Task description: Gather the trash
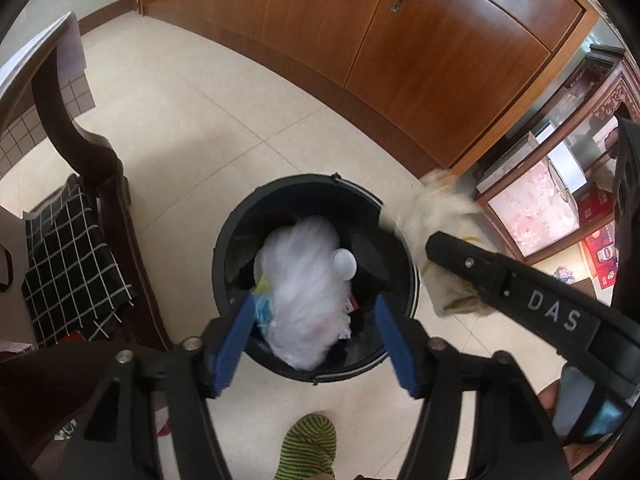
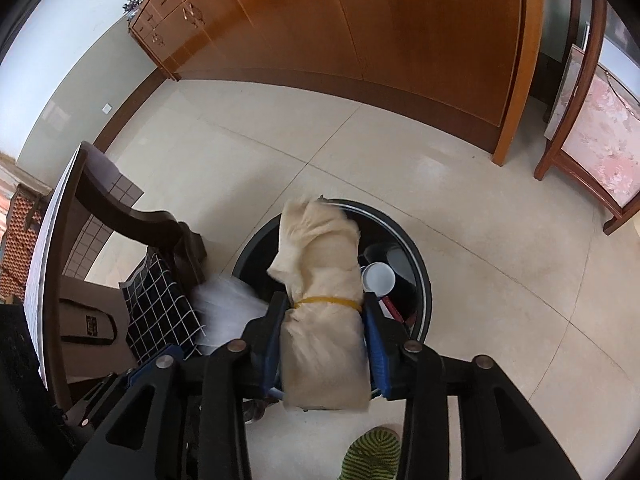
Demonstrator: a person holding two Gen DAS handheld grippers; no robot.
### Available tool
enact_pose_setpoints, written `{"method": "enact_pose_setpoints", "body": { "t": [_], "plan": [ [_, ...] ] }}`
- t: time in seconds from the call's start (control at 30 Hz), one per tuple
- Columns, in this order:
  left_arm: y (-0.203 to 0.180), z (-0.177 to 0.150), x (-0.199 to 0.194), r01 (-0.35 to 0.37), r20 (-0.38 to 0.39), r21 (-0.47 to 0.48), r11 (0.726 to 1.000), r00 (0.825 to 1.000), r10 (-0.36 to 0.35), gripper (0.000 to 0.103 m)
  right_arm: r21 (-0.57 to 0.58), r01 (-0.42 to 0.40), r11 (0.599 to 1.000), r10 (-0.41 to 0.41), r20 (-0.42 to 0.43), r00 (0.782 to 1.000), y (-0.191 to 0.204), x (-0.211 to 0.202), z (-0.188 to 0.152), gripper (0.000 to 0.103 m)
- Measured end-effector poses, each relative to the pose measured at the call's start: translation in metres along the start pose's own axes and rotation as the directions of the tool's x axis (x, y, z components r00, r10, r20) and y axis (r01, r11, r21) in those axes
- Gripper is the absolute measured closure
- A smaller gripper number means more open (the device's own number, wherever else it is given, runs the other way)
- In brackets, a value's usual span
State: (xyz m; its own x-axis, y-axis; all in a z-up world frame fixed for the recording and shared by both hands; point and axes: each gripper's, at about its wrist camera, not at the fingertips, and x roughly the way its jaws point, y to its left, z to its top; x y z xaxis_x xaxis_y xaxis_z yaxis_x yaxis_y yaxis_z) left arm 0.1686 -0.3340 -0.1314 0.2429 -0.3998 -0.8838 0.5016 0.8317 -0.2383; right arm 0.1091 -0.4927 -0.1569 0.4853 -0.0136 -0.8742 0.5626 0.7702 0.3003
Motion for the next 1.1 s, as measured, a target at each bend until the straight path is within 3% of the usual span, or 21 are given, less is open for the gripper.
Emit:
{"method": "enact_pose_setpoints", "body": {
  "t": [0.07, 0.23, 0.47, 0.73, 0.83, 0.97, 1.1],
  "plan": [
    [-0.002, 0.001, -0.001, -0.006, 0.009, 0.013, 1.000, 1.000, 0.006, 0.032, 0.005, 0.002, 1.000, -0.002, 0.012, 1.000, 0.000, -0.002, 0.001, 0.052],
    [-0.002, 0.002, -0.017, -0.061, 0.077, 0.032, 0.998, 0.995, 0.059, 0.032, 0.030, 0.006, 1.000, -0.008, 0.063, 0.998, -0.004, -0.014, 0.006, 0.052],
    [-0.001, -0.001, -0.075, -0.118, 0.220, 0.054, 0.992, 0.970, 0.103, 0.032, -0.003, 0.002, 1.000, -0.002, 0.110, 0.994, 0.013, -0.033, 0.007, 0.053],
    [0.022, -0.026, -0.155, -0.166, 0.363, 0.003, 0.986, 0.919, 0.154, 0.032, -0.115, -0.086, 0.990, 0.096, 0.087, 0.992, 0.060, -0.045, -0.014, 0.049],
    [0.039, -0.043, -0.182, -0.201, 0.403, -0.041, 0.979, 0.893, 0.200, 0.030, -0.190, -0.132, 0.973, 0.155, 0.115, 0.981, 0.086, -0.064, -0.029, 0.048],
    [0.067, -0.075, -0.212, -0.239, 0.436, -0.107, 0.965, 0.861, 0.261, 0.025, -0.276, -0.146, 0.950, 0.201, 0.186, 0.962, 0.116, -0.098, -0.066, 0.035],
    [0.089, -0.104, -0.233, -0.286, 0.446, -0.152, 0.946, 0.835, 0.323, 0.025, -0.319, -0.179, 0.931, 0.250, 0.198, 0.948, 0.135, -0.122, -0.107, 0.035]
  ]
}}
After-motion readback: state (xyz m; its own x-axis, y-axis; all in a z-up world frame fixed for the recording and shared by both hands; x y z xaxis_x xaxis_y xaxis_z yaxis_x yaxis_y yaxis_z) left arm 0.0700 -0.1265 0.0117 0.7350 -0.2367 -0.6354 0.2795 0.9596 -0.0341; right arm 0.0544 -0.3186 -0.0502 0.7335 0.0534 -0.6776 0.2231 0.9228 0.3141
